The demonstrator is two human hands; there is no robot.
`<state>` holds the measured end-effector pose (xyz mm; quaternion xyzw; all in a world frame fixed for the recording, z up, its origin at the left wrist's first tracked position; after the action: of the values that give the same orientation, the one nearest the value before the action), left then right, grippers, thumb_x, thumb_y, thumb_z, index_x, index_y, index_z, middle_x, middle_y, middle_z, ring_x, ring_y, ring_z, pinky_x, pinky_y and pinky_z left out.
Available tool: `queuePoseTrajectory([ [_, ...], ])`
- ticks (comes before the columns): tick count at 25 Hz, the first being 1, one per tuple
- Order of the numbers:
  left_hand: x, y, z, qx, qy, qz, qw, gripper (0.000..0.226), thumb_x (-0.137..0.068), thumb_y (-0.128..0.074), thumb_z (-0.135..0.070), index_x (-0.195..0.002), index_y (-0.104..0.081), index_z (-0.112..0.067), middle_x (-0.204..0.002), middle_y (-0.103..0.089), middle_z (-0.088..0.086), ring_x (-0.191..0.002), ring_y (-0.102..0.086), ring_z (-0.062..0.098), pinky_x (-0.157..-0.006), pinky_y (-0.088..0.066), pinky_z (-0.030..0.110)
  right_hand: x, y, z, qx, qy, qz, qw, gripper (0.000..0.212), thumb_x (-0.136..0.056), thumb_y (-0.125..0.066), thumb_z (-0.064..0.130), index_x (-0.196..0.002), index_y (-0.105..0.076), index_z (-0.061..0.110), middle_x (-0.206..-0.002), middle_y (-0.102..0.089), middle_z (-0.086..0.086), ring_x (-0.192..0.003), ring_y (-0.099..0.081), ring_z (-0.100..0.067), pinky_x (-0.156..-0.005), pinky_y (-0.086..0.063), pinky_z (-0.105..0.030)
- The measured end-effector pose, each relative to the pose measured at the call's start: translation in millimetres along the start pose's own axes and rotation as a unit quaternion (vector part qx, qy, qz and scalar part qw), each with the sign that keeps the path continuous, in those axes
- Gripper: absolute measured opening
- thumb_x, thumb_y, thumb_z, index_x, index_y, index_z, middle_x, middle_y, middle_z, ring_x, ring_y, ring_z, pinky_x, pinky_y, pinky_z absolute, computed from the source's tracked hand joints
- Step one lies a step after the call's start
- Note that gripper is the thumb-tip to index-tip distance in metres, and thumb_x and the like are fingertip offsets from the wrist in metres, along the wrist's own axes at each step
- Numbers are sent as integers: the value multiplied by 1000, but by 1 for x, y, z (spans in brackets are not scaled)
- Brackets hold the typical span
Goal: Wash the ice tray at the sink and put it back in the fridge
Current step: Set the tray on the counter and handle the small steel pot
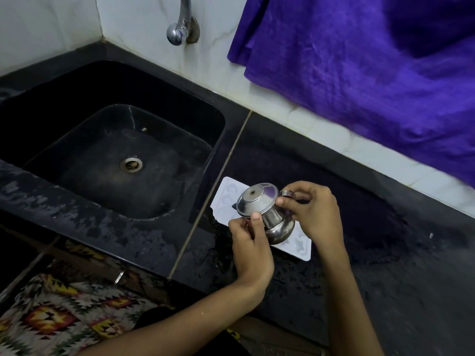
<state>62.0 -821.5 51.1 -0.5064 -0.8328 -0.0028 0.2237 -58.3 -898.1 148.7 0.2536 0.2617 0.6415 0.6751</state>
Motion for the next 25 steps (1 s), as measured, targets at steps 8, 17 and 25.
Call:
queuePoseTrajectory([
  [8,-31,-14,-40,46,-73,38,996,19,-90,-54,-33,-105,-48,-23,-96,-58,-16,-83,-57,-10,-69,-44,5,-23,9,-29,-264,-37,-18,964,14,-75,-74,6,-77,-68,18,-69,-73,6,-63,-68,-8,-55,-56,-22],
  [17,-142,-58,-82,-40,-87,121,988,44,-85,-65,-14,-125,-52,-1,-123,-60,12,-113,-57,20,-88,-48,20,-103,-20,-58,-384,-50,-56,920,14,-80,-70,4,-82,-66,17,-85,-70,-1,-78,-68,-12,-65,-58,-25],
  [25,-188,-81,-71,-108,-85,146,980,44,-85,-65,-9,-125,-49,1,-126,-56,14,-108,-54,14,-74,-49,10,-147,-41,-89,-400,-67,-30,914,11,-83,-67,7,-84,-64,17,-84,-70,-1,-73,-68,-8,-72,-58,-26],
])
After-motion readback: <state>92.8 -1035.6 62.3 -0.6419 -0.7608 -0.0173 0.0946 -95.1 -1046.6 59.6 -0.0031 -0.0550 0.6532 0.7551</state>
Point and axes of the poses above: each hand's wrist, its own x-axis away from the middle knuckle, its own y-axis out of the back of the hand, z = x × y, the point moved 9 cm from there along -x, towards the middle knuckle
